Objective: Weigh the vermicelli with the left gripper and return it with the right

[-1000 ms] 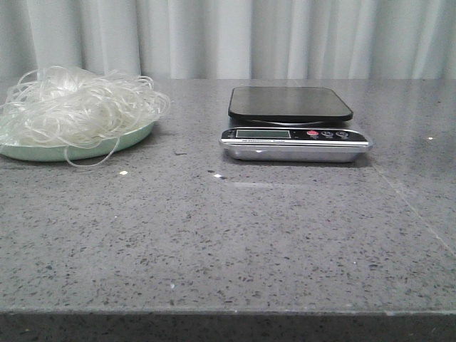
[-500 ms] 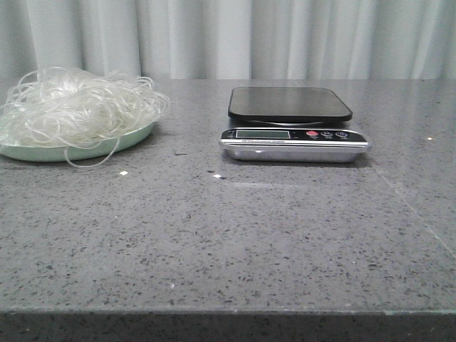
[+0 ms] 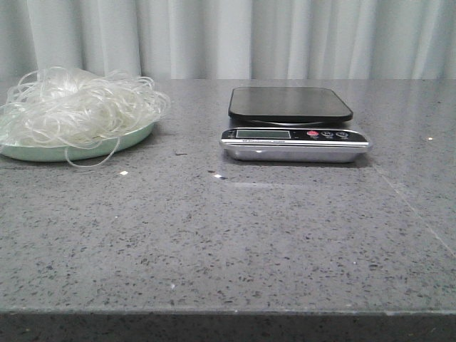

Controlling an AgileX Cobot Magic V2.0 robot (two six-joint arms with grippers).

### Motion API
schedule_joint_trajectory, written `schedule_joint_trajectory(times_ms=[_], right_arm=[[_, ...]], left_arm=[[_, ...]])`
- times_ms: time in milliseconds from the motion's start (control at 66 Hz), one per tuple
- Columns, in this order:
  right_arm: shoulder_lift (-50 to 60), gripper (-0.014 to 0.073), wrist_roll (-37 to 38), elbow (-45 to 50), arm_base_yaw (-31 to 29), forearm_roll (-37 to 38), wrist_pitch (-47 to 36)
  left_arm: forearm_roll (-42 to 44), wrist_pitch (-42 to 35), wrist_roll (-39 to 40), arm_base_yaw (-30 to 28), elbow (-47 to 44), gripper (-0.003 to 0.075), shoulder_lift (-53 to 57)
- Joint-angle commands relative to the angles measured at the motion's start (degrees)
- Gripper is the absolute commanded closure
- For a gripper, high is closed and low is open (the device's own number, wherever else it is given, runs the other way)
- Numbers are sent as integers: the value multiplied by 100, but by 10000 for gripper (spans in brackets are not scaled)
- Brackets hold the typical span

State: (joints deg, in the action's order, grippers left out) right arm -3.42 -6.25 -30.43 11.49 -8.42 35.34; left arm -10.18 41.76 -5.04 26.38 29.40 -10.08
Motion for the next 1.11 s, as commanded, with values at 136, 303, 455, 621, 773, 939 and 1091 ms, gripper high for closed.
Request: schedule_joint_trajectory(times_ms=[136, 303, 455, 621, 773, 939, 1091], right_arm=[[-83, 426, -25, -127, -23, 31, -424], [-83, 426, -25, -127, -23, 31, -424], [-83, 426, -25, -127, -23, 31, -424], [-92, 426, -25, -127, -23, 31, -422], [-92, 426, -25, -127, -23, 31, -422], [-92, 426, -25, -127, -23, 31, -422], [-92, 426, -25, -127, -23, 31, -422]], left_arm=[[-71, -436, 25, 4, 110, 589, -69], [576, -1419, -130, -385, -342, 589, 76], [727, -2546, -130, -1475, -1318, 589, 862], [727, -3731, -119, -2230, -2299, 589, 1129], [716, -5157, -106, -2266, -2928, 589, 1158], [692, -5052, -106, -2266, -2999, 589, 1158], [692, -5030, -96, -2266, -2999, 589, 1158]])
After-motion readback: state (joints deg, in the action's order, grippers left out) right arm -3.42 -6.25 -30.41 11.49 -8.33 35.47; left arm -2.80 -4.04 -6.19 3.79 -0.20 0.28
